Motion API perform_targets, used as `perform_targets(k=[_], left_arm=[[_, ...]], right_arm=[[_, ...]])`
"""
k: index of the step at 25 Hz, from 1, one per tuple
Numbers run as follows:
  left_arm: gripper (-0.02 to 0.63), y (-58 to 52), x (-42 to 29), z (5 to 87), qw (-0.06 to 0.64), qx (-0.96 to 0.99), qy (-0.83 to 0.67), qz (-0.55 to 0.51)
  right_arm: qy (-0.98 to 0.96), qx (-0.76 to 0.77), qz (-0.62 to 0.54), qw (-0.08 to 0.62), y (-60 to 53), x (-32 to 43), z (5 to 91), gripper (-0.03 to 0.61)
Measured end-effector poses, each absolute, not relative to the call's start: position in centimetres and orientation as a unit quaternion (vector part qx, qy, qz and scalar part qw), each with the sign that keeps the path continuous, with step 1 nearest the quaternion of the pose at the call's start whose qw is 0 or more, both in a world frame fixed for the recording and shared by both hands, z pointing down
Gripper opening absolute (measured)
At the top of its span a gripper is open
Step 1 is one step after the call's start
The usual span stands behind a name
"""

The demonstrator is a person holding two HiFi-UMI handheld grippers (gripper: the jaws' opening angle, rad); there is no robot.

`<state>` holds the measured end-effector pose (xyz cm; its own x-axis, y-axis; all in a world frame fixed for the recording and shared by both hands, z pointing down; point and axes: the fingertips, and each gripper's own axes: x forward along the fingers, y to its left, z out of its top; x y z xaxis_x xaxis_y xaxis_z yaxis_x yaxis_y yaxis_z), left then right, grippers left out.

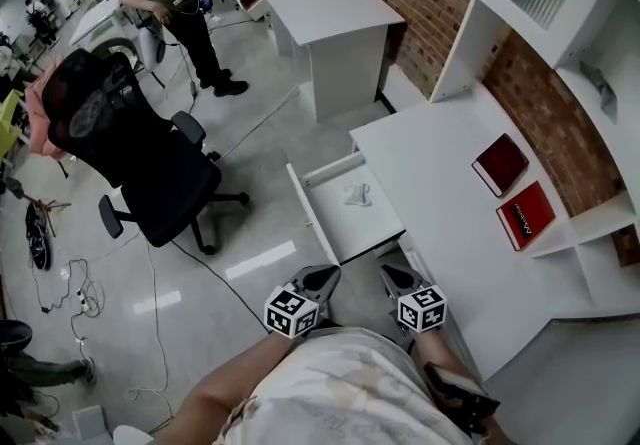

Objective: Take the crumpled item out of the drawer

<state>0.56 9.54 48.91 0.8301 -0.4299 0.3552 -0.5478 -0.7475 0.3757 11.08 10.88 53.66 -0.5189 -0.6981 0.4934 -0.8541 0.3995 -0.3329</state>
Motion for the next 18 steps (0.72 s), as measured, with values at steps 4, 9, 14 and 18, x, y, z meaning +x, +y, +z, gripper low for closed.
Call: perform_targets(k=[4,9,14,18], left_arm=[[0.020,7.3,0.6,48.6,0.231,0.933,-0.248,0.124],[0.020,4.2,-0.5,48.1,0.226,0.938,-0.232,0.120],[0.020,2.2,-1.7,48.2,0.226,0.942,-0.218,0.121],[0.020,1.1,-2.9,48.5,0.231,0.940,-0.221,0.118]], right_arm=[[-0.813,0.491,0.282,0.136,9.2,11.4,53.6,0.034],[-0.793,0.522,0.286,0.129,6.7,11.1,53.4,0.034],[-0.778,0.546,0.284,0.126,4.8,10.8,53.2,0.034],[-0.767,0.558,0.288,0.132,4.1,10.3,53.5,0.034]])
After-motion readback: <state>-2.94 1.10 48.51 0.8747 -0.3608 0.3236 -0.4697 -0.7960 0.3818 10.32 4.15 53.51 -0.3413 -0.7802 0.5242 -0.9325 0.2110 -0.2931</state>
